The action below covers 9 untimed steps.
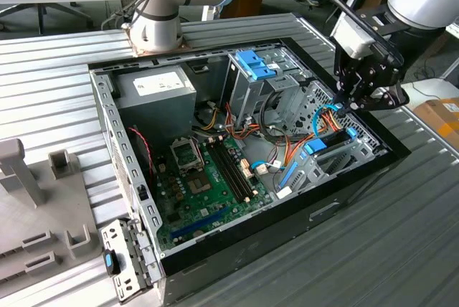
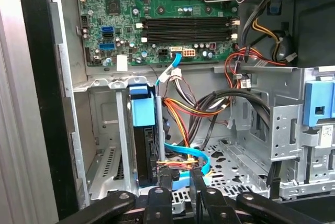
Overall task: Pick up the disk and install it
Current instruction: 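Insert the second disk wire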
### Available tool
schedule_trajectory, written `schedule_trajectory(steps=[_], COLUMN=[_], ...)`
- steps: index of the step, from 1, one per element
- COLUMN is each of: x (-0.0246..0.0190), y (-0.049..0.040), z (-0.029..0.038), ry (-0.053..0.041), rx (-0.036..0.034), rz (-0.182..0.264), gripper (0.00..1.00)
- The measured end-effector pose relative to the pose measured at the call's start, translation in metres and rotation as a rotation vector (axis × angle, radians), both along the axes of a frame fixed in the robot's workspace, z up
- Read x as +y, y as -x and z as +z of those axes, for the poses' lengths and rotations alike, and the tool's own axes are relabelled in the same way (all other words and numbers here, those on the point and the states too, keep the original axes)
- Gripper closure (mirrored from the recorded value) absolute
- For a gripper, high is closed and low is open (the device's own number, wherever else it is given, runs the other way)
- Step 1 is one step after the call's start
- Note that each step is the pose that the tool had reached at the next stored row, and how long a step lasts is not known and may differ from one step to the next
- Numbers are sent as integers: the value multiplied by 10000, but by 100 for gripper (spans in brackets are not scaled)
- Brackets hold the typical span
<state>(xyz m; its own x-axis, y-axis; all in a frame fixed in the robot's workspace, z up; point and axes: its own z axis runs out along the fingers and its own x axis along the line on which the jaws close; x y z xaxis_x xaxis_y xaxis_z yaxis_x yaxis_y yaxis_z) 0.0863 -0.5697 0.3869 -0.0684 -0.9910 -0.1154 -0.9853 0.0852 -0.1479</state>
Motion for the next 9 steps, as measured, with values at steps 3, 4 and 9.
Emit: schedule_trajectory(steps=[3, 4, 9], x=[3, 3, 3], y=[-129, -143, -145], z=[-9, -14, -18], ry=[10, 14, 13], rx=[262, 302, 315], rz=[1, 1, 0], gripper=[72, 72, 72])
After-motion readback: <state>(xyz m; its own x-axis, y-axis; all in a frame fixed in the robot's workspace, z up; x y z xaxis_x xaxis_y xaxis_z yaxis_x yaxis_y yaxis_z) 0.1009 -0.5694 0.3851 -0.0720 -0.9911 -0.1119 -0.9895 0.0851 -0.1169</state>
